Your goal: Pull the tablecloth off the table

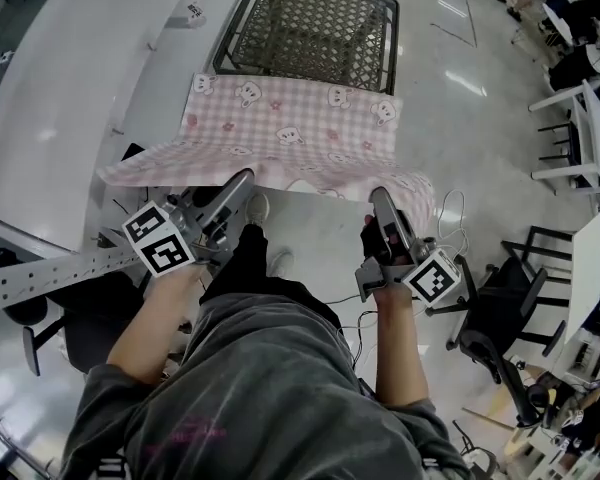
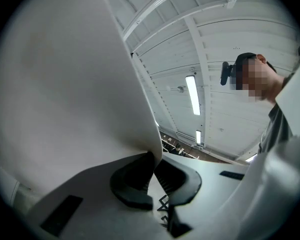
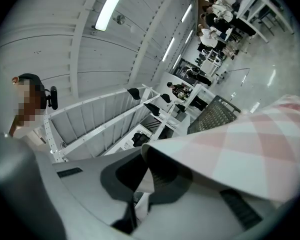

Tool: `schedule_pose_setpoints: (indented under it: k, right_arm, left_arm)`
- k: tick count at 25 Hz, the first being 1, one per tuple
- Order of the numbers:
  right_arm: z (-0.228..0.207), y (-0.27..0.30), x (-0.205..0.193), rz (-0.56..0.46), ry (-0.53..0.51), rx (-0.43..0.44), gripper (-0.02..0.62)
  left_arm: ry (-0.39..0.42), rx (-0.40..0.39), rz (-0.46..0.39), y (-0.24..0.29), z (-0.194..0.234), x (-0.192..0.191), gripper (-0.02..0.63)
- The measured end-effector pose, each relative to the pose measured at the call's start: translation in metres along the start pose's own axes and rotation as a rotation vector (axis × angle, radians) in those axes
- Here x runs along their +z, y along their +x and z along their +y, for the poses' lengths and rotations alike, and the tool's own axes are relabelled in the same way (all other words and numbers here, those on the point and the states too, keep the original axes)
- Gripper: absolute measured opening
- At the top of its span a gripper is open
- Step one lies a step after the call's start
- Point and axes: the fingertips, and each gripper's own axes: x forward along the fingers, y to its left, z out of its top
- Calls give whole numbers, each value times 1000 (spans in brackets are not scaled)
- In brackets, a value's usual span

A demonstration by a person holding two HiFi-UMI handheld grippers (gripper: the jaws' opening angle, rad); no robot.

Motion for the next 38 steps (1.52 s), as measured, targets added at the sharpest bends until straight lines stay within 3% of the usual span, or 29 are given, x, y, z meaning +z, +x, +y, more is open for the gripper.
schedule_pose_setpoints:
  k: [17,32,38]
  right_arm:
    - [35,-5,24,-2,-18,21,8]
    - [41,30,42,-52,-29,13,6]
    - [46,39,53,-71,-34,46,6]
  left_arm:
    - [5,-37,-37,1,-38,26,5]
    - [77,-41,-26,9,-16,67,2]
    - [95,-44,-37,17,-15,79,2]
